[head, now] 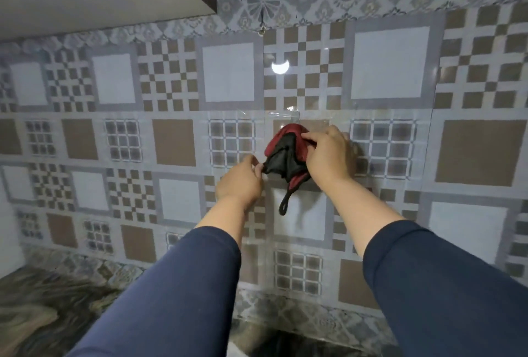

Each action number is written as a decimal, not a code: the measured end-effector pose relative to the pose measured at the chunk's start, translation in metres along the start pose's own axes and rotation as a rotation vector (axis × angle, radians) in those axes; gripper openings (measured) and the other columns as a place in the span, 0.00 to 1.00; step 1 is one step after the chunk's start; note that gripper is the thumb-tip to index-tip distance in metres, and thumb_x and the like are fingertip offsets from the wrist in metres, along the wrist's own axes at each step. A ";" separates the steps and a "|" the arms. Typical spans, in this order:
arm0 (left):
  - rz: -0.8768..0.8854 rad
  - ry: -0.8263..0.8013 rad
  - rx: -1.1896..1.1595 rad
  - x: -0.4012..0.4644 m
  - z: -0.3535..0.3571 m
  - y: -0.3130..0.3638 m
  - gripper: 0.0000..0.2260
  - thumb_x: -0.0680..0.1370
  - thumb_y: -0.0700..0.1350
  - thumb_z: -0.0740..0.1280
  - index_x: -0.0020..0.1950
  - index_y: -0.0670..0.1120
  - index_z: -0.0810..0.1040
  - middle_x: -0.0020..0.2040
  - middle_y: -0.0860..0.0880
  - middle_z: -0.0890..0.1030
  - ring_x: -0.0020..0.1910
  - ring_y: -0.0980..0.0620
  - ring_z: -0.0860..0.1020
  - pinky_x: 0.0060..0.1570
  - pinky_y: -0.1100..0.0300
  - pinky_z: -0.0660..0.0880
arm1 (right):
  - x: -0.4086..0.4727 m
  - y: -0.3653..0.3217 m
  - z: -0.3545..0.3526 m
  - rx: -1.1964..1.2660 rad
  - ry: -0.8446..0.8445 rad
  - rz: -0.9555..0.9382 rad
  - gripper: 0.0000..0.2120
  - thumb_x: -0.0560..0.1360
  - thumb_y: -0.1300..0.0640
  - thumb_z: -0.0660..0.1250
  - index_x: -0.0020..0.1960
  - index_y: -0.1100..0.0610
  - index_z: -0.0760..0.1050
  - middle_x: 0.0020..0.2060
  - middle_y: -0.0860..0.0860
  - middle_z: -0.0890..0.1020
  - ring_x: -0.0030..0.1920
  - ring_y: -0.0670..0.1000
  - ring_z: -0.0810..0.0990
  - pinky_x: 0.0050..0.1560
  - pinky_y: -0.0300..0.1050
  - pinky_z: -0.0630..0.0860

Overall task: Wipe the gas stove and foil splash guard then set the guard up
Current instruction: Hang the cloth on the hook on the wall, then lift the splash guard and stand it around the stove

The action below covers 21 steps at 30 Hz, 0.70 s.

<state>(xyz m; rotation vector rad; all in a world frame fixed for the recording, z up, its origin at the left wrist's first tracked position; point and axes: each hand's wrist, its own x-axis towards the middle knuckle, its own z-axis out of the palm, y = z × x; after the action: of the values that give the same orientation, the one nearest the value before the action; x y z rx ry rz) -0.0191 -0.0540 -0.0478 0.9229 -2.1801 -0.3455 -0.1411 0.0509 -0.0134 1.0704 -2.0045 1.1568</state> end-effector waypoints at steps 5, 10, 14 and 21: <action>-0.093 -0.156 0.091 -0.059 -0.043 -0.038 0.11 0.77 0.47 0.56 0.57 0.52 0.73 0.53 0.45 0.82 0.48 0.43 0.82 0.51 0.46 0.79 | -0.060 -0.037 -0.024 -0.128 -0.085 -0.146 0.11 0.75 0.57 0.65 0.54 0.45 0.79 0.58 0.50 0.72 0.61 0.56 0.65 0.59 0.50 0.58; -0.248 -0.287 0.174 -0.146 -0.090 -0.089 0.08 0.78 0.45 0.58 0.52 0.51 0.75 0.52 0.47 0.82 0.47 0.45 0.81 0.52 0.49 0.79 | -0.148 -0.085 -0.005 -0.049 -0.573 -0.182 0.16 0.76 0.62 0.60 0.45 0.43 0.80 0.55 0.47 0.79 0.63 0.54 0.70 0.61 0.53 0.58; -0.461 -0.381 0.231 -0.240 -0.116 -0.165 0.09 0.78 0.44 0.61 0.55 0.50 0.77 0.58 0.48 0.79 0.56 0.45 0.78 0.57 0.51 0.76 | -0.230 -0.129 0.019 0.048 -0.968 -0.215 0.17 0.75 0.65 0.60 0.41 0.44 0.78 0.46 0.47 0.82 0.55 0.52 0.77 0.59 0.50 0.67; -0.751 -0.520 0.239 -0.400 -0.159 -0.274 0.11 0.77 0.41 0.65 0.59 0.43 0.78 0.60 0.45 0.79 0.59 0.45 0.76 0.53 0.58 0.71 | -0.365 -0.192 0.070 0.148 -1.426 -0.439 0.12 0.73 0.64 0.66 0.55 0.56 0.81 0.39 0.48 0.77 0.47 0.50 0.76 0.41 0.37 0.67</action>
<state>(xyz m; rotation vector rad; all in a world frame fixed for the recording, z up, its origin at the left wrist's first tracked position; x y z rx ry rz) 0.4247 0.0412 -0.2813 1.9645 -2.2675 -0.7564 0.2026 0.0590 -0.2520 2.7252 -2.3043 0.1827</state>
